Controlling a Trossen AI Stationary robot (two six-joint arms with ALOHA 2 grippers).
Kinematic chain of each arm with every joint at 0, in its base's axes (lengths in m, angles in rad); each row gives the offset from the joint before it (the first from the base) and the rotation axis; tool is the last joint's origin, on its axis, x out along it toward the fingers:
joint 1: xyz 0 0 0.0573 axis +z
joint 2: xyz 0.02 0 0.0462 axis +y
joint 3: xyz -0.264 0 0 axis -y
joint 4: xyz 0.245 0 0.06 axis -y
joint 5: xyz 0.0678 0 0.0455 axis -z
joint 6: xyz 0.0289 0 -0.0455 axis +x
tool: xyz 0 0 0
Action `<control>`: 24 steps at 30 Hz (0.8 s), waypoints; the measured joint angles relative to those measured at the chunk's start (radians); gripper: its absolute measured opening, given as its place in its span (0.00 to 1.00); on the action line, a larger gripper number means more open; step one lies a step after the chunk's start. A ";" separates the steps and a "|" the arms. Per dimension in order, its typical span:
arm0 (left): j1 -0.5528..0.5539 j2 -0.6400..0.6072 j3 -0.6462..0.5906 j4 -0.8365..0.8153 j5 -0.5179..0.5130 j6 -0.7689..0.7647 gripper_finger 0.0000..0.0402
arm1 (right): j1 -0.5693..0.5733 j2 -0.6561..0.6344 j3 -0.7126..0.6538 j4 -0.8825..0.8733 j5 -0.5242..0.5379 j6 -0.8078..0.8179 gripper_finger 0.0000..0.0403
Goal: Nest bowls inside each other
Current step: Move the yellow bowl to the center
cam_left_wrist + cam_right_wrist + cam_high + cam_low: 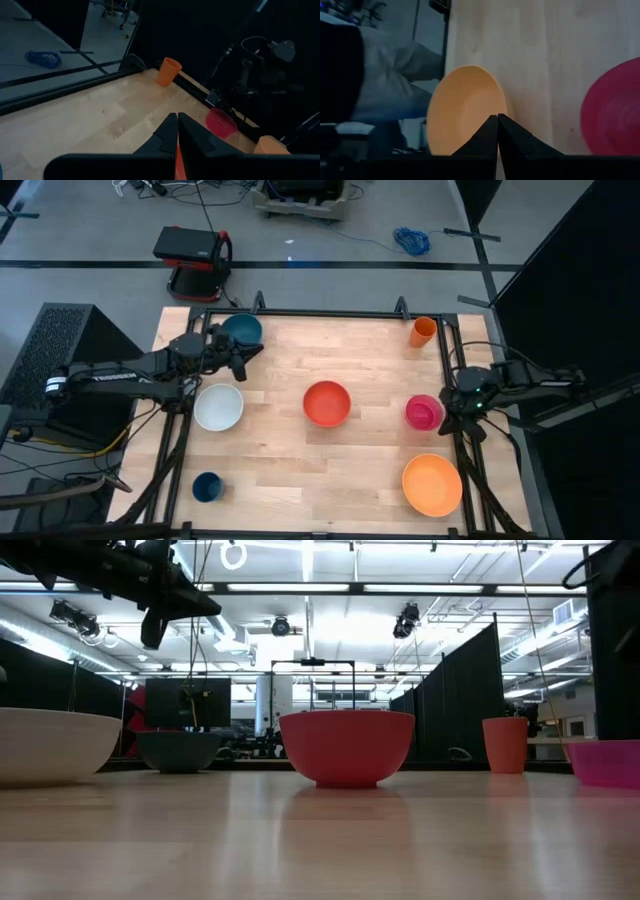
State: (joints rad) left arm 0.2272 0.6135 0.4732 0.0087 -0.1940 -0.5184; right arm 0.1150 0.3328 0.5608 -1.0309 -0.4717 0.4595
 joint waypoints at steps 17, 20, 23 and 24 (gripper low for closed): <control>0.000 0.008 0.000 -0.001 0.000 -0.009 0.00 | 0.049 0.236 -0.027 0.116 -0.056 -0.050 0.06; 0.000 0.008 0.000 -0.002 0.000 -0.004 0.00 | 0.079 0.277 -0.027 0.118 -0.022 -0.046 0.18; 0.000 0.008 0.000 -0.003 0.000 0.001 0.00 | 0.110 0.318 -0.027 0.121 0.012 -0.043 0.30; 0.000 0.008 0.000 -0.003 0.000 0.003 0.00 | 0.120 0.331 -0.027 0.121 0.023 -0.041 0.33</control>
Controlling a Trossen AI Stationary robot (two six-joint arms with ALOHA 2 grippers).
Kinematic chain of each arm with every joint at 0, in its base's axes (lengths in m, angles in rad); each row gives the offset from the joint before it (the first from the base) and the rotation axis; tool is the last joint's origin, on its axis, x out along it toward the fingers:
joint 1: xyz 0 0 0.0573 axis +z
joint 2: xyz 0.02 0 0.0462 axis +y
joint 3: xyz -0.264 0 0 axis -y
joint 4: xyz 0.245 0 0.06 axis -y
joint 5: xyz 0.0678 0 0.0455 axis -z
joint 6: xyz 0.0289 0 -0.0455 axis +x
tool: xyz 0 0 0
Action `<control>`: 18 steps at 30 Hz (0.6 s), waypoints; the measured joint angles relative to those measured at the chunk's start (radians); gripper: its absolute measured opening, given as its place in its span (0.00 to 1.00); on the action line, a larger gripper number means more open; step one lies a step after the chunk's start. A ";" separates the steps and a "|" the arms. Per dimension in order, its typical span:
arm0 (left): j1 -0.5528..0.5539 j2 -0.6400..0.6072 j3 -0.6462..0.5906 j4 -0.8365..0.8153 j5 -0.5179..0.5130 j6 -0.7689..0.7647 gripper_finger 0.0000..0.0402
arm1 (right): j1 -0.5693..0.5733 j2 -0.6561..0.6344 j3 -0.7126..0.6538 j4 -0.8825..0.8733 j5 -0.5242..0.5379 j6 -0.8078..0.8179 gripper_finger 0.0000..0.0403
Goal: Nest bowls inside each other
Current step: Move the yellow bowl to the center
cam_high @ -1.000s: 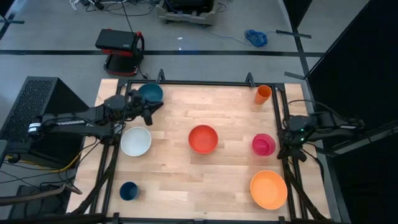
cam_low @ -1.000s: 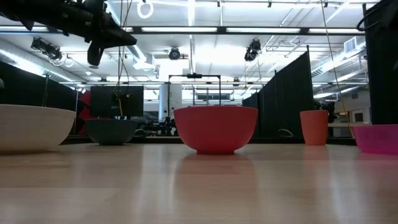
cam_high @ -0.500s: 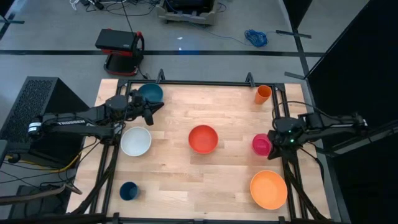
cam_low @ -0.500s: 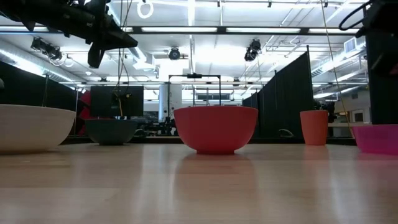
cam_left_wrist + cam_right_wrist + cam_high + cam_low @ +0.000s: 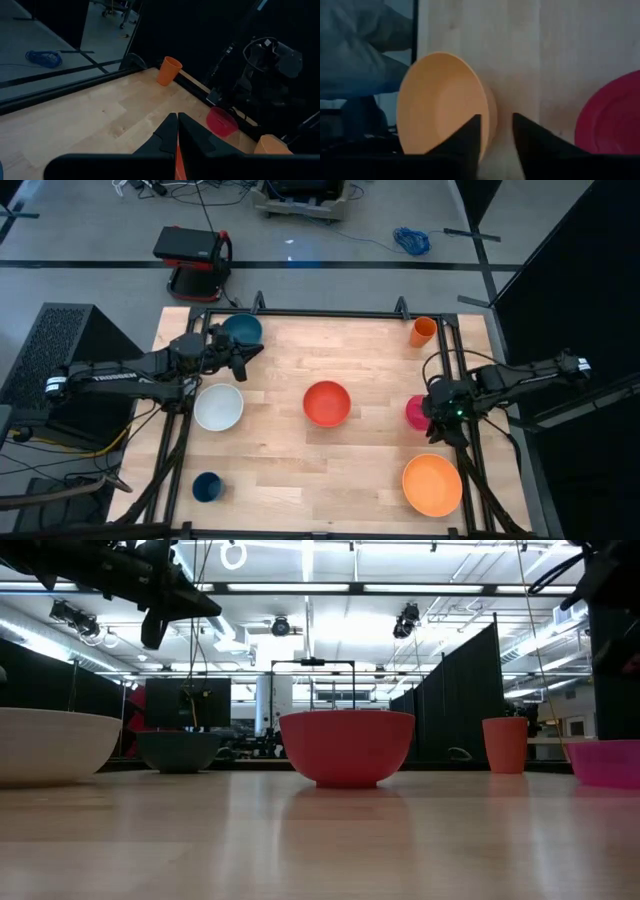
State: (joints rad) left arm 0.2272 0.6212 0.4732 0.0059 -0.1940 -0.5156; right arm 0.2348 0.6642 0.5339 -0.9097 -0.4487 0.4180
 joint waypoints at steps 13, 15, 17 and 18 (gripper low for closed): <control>0.000 0.000 0.000 -0.002 0.000 0.014 0.00 | 0.162 0.162 0.000 0.073 0.063 0.060 0.68; 0.000 0.000 0.000 -0.002 0.002 0.014 0.00 | 0.195 0.177 0.000 0.109 0.062 0.092 0.68; 0.000 0.000 0.000 -0.002 0.006 0.014 0.00 | 0.227 0.195 0.000 0.140 0.062 0.127 0.68; 0.000 0.000 0.000 -0.002 0.007 0.014 0.00 | 0.242 0.204 0.000 0.155 0.063 0.143 0.68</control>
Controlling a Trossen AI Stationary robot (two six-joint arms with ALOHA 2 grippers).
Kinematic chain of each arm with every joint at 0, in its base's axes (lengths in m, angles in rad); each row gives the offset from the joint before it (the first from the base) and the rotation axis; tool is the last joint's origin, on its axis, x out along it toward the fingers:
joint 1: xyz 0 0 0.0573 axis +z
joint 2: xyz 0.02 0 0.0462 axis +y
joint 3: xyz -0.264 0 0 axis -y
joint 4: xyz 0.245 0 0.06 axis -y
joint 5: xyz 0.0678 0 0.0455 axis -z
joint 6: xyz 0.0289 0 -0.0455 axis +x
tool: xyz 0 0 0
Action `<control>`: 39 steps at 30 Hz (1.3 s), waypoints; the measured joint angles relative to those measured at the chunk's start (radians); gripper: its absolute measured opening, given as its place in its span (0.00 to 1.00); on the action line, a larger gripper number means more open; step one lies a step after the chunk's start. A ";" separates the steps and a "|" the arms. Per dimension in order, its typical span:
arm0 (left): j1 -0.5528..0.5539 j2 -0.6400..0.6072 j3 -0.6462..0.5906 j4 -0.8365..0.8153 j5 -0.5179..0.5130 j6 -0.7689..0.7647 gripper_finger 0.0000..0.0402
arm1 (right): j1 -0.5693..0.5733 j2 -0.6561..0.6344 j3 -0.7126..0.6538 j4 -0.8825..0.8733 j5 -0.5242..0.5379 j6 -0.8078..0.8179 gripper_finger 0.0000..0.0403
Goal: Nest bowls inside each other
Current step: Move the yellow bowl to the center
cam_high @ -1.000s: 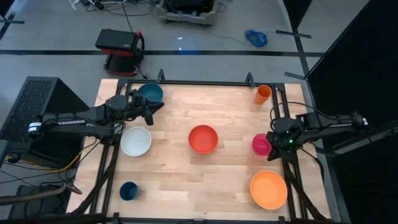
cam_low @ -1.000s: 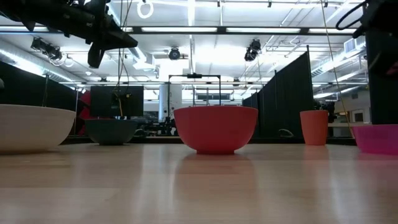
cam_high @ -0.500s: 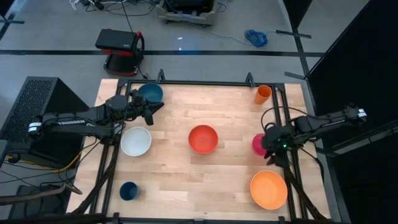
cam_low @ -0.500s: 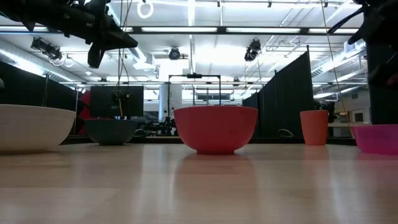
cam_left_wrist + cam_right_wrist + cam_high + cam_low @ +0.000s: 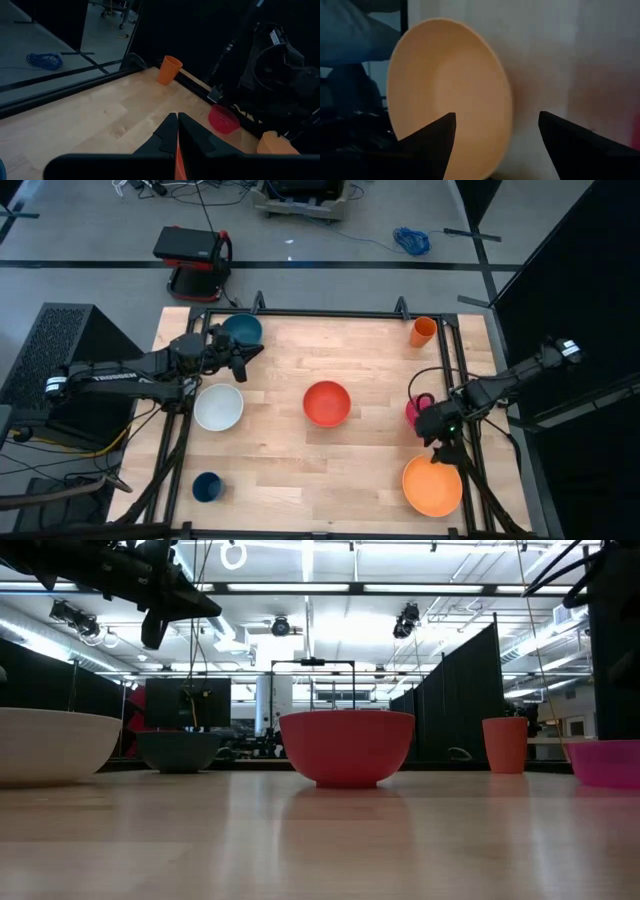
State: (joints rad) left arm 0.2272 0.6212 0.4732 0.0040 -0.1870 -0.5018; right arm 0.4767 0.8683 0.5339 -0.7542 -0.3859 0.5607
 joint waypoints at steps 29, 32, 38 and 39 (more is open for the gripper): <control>0.000 0.000 0.000 -0.005 0.024 0.000 0.00 | 0.114 0.255 0.000 0.062 0.095 0.041 0.01; 0.000 0.000 0.000 -0.005 0.024 0.000 0.00 | 0.079 0.253 0.001 0.062 0.100 0.041 0.00; 0.000 0.000 0.000 -0.005 0.038 0.000 0.00 | -0.052 0.252 0.056 0.061 0.120 -0.015 0.00; 0.000 0.000 0.000 -0.005 0.042 0.000 0.00 | -0.076 0.252 0.070 0.061 0.125 -0.028 0.00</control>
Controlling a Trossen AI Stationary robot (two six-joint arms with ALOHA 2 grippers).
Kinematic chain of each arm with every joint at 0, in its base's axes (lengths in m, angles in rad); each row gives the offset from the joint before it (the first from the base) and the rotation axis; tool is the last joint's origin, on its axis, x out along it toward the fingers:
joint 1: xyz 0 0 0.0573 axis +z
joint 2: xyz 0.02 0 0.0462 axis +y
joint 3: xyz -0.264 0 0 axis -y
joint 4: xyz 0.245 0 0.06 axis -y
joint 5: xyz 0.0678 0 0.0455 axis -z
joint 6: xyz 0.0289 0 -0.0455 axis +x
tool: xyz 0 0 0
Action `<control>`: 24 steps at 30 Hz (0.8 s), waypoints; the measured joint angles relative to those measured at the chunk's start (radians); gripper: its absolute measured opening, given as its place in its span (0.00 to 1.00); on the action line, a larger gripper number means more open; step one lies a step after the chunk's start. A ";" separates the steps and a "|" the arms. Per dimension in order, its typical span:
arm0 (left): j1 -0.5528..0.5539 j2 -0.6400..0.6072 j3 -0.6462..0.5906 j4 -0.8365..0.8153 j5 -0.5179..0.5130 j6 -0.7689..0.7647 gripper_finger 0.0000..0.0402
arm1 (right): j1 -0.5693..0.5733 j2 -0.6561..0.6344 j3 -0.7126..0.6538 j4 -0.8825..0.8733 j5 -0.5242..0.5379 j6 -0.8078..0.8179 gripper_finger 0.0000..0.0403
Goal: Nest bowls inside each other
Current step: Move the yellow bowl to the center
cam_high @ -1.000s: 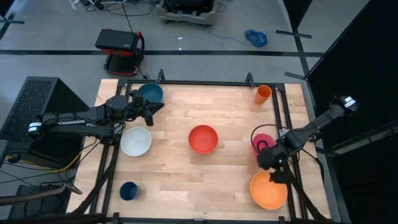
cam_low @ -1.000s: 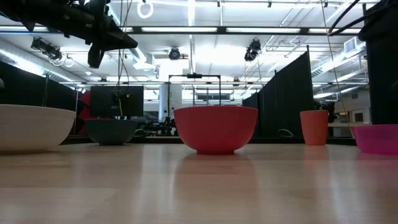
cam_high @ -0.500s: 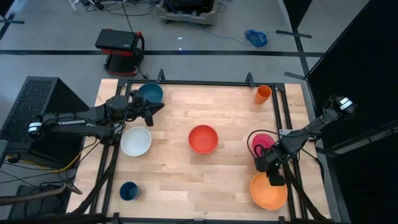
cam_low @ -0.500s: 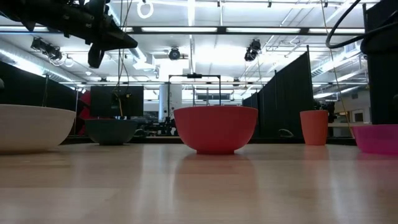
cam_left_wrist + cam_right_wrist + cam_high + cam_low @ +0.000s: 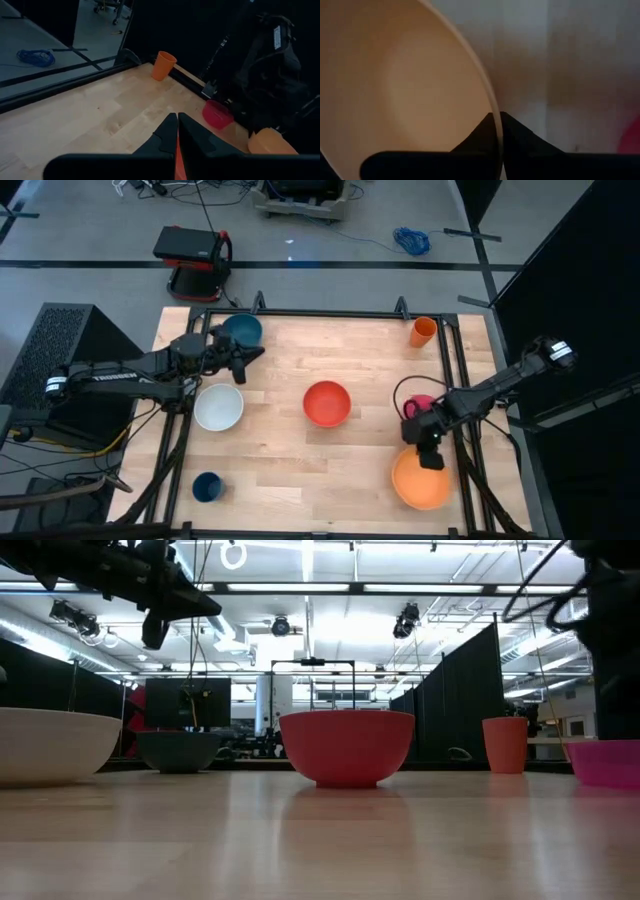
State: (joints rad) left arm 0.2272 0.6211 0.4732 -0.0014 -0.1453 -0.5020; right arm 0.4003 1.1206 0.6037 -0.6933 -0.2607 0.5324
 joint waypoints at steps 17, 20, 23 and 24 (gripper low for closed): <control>0.000 0.000 0.000 -0.002 0.073 0.000 0.00 | -0.459 0.009 0.177 -0.015 0.078 -0.247 0.00; 0.000 0.000 0.000 -0.002 0.078 0.000 0.00 | -0.545 0.031 0.208 -0.014 0.078 -0.291 0.00; 0.000 0.000 0.000 -0.002 0.078 0.000 0.00 | -0.601 0.074 0.246 -0.045 0.079 -0.359 0.00; 0.000 0.000 0.000 -0.003 0.078 0.000 0.00 | -0.613 0.094 0.257 -0.065 0.079 -0.387 0.00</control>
State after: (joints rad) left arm 0.2272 0.6209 0.4732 -0.0044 -0.0673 -0.5022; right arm -0.2124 1.2145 0.8602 -0.7579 -0.1822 0.1455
